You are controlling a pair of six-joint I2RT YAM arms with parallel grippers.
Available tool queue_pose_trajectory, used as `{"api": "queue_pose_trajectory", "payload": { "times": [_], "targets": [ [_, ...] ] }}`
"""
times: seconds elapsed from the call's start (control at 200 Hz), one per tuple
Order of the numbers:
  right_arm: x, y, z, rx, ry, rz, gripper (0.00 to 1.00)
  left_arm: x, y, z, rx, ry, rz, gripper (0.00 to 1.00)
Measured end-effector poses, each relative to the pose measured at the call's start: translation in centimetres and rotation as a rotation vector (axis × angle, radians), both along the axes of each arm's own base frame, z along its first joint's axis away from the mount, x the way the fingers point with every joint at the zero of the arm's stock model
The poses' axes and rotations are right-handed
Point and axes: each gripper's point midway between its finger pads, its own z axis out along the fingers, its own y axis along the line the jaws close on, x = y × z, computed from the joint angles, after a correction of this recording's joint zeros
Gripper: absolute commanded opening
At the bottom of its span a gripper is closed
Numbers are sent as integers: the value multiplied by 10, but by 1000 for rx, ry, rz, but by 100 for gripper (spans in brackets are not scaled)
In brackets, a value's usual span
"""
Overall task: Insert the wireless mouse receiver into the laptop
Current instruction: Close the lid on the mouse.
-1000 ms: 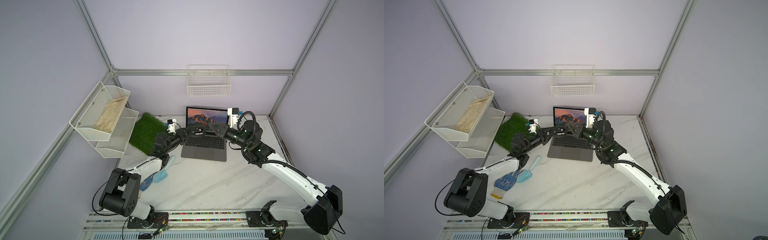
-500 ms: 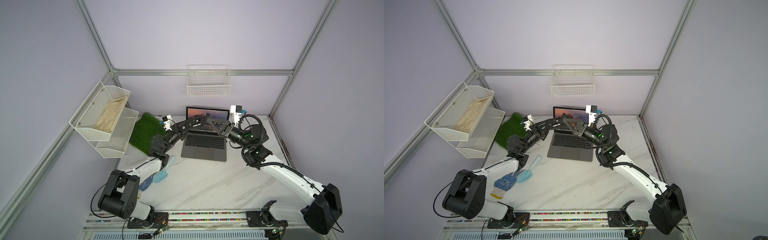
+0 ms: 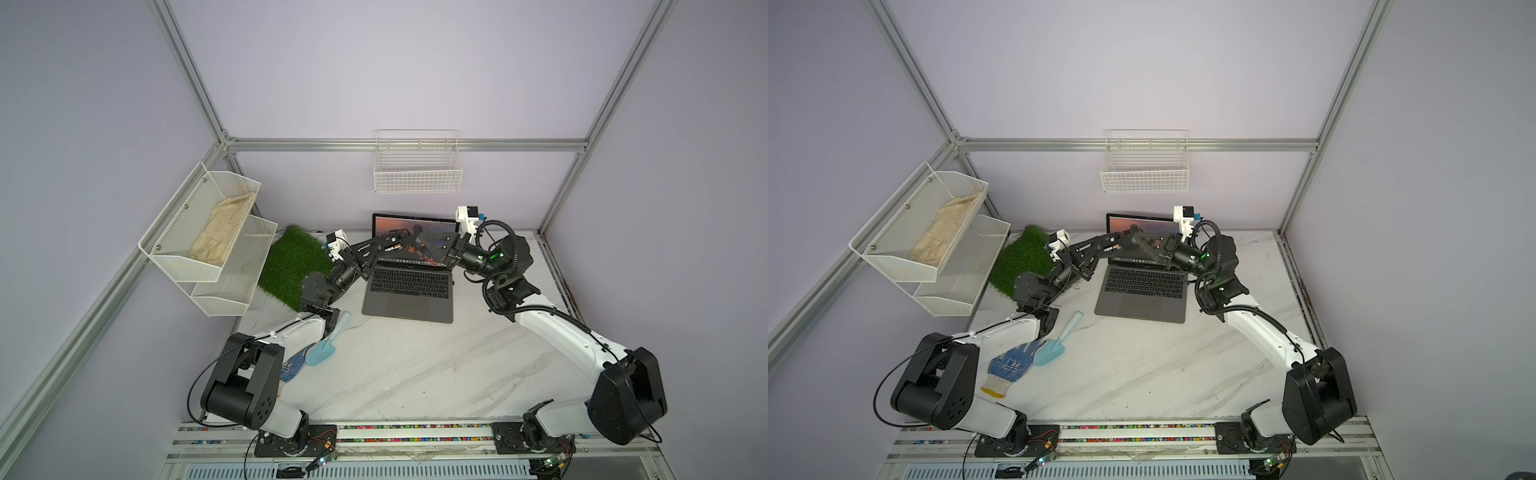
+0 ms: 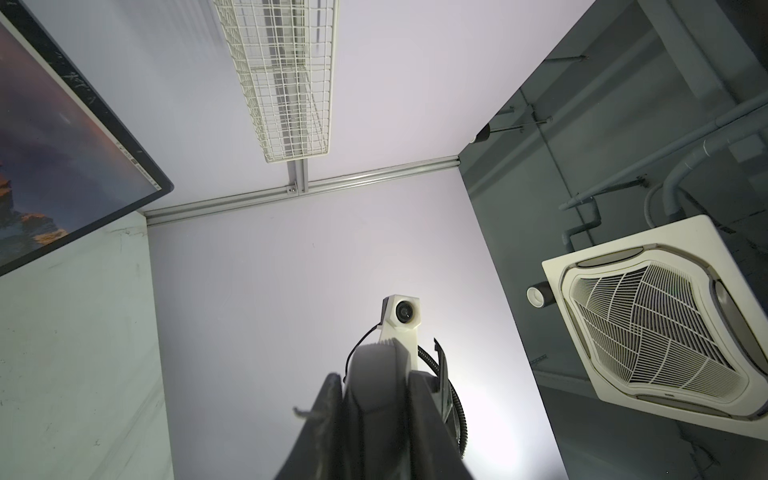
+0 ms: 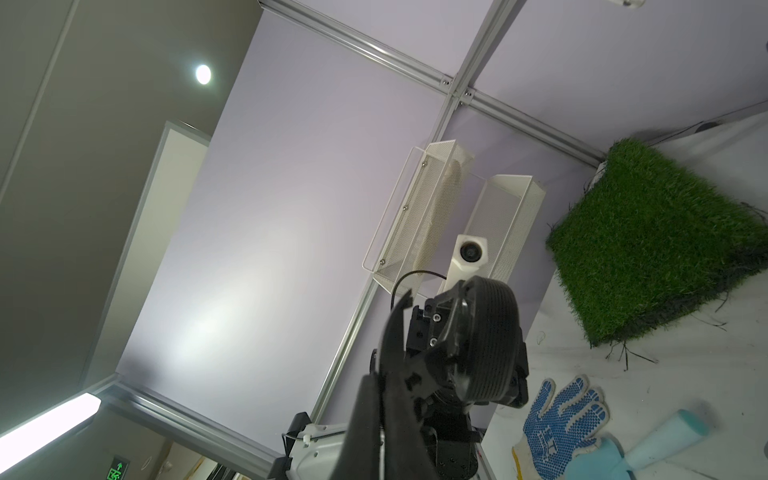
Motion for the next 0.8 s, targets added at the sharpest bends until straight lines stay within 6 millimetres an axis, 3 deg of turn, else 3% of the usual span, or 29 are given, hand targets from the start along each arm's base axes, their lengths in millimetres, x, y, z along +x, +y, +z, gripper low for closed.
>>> {"api": "queue_pose_trajectory", "payload": {
  "times": [0.8],
  "targets": [
    [0,8,-10,61,40,79,0,-2,0,2,-5,-6,-8,0]
  ]
}}
